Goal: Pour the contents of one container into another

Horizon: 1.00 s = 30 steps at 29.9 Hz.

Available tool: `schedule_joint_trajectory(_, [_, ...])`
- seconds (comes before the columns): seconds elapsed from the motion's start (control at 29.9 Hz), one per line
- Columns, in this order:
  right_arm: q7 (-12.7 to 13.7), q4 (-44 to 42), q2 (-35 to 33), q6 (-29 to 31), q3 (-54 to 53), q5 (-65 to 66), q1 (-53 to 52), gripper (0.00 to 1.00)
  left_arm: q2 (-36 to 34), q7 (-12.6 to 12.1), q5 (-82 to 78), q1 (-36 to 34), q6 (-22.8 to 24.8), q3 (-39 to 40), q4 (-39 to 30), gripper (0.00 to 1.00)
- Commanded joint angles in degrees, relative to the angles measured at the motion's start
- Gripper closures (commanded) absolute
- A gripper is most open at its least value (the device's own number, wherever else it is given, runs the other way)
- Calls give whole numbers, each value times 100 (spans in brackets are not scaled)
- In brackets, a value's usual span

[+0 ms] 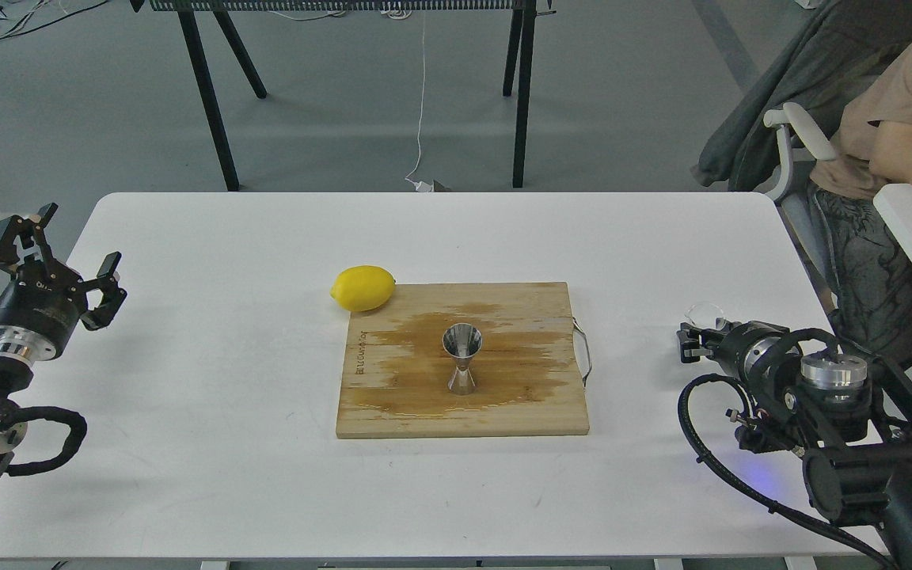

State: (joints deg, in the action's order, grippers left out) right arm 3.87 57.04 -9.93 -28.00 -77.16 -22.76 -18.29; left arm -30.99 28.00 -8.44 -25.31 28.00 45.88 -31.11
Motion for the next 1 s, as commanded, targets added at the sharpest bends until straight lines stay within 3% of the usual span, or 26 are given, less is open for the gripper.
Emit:
schedule_joint_trajectory(0.0, [-1, 18, 9, 0, 0, 0, 18, 46, -21, 0, 0, 0, 0, 0, 0, 2])
schedule_joint_trajectory(0.33, [-1, 53, 17, 0, 8, -9, 53, 32, -21, 0, 8, 0, 0, 9, 0, 2])
schedule_joint_trajectory(0.53, [-1, 167, 17, 0, 8, -9, 71, 8, -12, 0, 0, 0, 0, 9, 0, 2])
schedule_joint_trajectory(0.97, [-1, 721, -123, 0, 88, 9, 115, 3, 6, 0, 0, 0, 0, 0, 44, 2])
